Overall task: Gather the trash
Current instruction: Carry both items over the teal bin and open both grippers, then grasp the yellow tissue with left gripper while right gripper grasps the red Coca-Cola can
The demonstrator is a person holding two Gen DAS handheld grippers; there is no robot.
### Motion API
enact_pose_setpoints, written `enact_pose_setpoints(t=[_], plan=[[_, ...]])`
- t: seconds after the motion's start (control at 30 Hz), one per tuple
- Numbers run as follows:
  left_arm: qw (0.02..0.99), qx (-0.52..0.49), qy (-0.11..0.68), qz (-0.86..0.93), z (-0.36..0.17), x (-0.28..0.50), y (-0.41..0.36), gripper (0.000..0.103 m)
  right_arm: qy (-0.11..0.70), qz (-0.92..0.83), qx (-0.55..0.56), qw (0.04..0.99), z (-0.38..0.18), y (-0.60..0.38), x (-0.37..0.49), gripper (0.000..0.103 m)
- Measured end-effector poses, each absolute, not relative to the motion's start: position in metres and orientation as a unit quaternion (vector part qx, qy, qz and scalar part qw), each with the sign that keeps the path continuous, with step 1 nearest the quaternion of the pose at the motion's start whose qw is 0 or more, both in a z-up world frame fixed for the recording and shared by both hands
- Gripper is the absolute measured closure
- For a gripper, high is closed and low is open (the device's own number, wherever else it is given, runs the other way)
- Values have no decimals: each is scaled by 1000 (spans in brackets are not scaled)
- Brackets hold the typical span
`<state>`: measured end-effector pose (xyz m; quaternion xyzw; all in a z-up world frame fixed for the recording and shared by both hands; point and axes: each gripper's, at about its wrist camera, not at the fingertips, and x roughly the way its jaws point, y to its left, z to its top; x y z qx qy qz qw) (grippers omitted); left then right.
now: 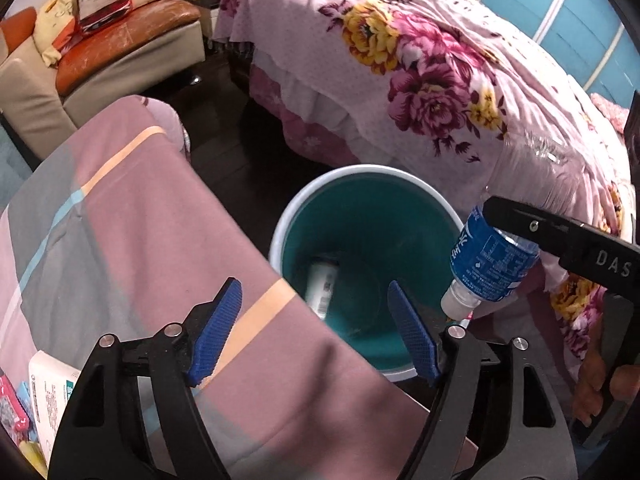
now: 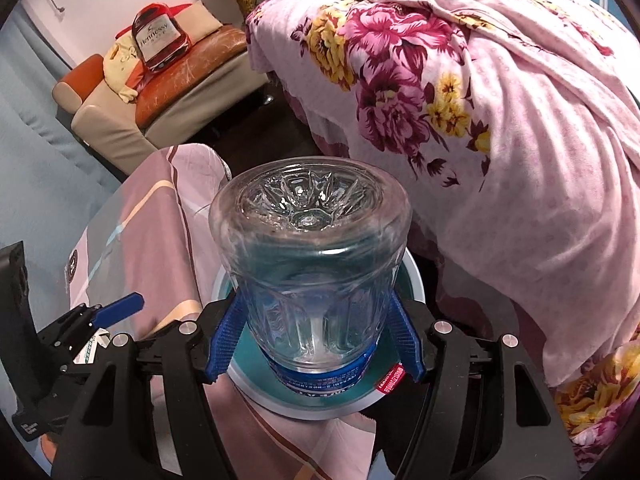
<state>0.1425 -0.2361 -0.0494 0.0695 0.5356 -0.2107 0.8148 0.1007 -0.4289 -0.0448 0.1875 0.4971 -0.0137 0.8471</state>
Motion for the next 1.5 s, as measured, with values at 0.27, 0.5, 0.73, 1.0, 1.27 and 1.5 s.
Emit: enact_pose_setpoints(t=[0.27,0.5,0.73,1.0,1.27,1.5], plan=[[827,50,522,-203,-38,140,-217,14,520,-13,180,835,-58,-420,108,40],[829,41,520,-201,-31,133,-201,10,525,-14,179,832,-56,-413,105,28],[838,30,512,-189,-21,120,-177,9,523,-20,186,832,-46,-408,92,22],[850,15,498,-170,-4,94,-136,9,526,0,176,832,-33,-382,68,20],[862,5,487,-141,7,61,-80,8,536,42,134,832,-20,-329,47,20],[867,-11,483,-120,7,30,-28,8,555,91,73,824,-18,-268,24,20]])
